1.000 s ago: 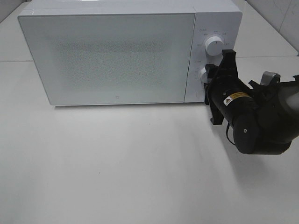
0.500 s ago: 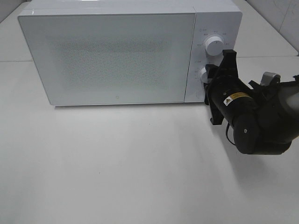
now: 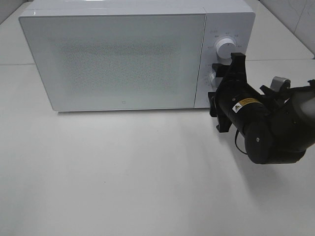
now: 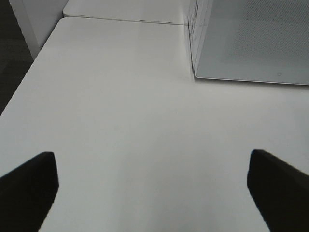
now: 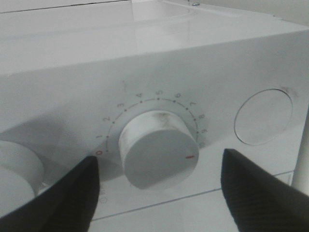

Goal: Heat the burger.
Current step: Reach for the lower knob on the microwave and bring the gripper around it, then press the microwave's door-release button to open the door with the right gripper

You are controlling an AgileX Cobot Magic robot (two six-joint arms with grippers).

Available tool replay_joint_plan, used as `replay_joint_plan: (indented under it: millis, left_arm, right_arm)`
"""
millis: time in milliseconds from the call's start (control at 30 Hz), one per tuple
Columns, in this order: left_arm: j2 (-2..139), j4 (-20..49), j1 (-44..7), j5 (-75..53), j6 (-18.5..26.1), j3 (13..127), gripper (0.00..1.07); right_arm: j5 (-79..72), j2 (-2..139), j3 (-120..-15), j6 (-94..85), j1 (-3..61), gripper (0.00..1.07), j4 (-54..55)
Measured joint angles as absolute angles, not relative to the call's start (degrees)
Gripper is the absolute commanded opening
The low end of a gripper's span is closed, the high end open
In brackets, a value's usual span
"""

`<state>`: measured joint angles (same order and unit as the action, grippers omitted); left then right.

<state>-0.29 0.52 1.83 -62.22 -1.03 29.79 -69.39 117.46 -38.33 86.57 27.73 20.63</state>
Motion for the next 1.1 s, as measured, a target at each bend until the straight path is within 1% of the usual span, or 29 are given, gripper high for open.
replay_joint_plan:
  millis: [133, 500, 733, 800, 833, 900, 933, 1000, 1033, 1100]
  left_arm:
    - [-0.3, 0.5, 1.8, -62.2, -1.0, 29.8, 1.02]
    - [-0.3, 0.5, 1.8, -62.2, -1.0, 29.8, 1.02]
    - [-0.3, 0.5, 1.8, -62.2, -1.0, 29.8, 1.02]
    - [-0.3, 0.5, 1.8, -62.2, -1.0, 29.8, 1.02]
    - [-0.3, 0.5, 1.8, -62.2, -1.0, 29.8, 1.02]
    - [-0.3, 0.5, 1.8, -62.2, -1.0, 29.8, 1.02]
    - [-0.3, 0.5, 1.8, -62.2, -1.0, 29.8, 1.02]
    - [-0.3, 0.5, 1.8, -62.2, -1.0, 29.8, 1.02]
    - [-0.3, 0.5, 1.8, -62.2, -1.0, 29.8, 1.02]
    - [-0.3, 0.5, 1.8, -62.2, -1.0, 29.8, 1.02]
  right_arm:
    - [-69.2, 117.5, -38.3, 86.6, 27.8, 0.83, 20.5]
    - [-69.3, 116.5, -36.4, 86.6, 28.0, 0.79, 20.3]
    - [-69.2, 111.0, -29.5, 86.6, 28.0, 0.76, 21.1]
    - [-69.2, 107.0, -25.9, 86.6, 28.0, 0.76, 21.3]
    - [-69.2, 107.0, -25.9, 86.6, 28.0, 0.76, 21.3]
    - [-69.3, 102.4, -21.7, 85.6, 28.0, 0.76, 21.3]
    - [-69.3, 102.4, -21.7, 85.6, 28.0, 0.76, 21.3]
    - [-69.3, 97.2, -18.0, 82.0, 28.0, 0.76, 20.7]
    - [-69.3, 97.2, -18.0, 82.0, 28.0, 0.76, 20.7]
    - [-69.3, 91.3, -15.2, 74.9, 28.0, 0.76, 17.0]
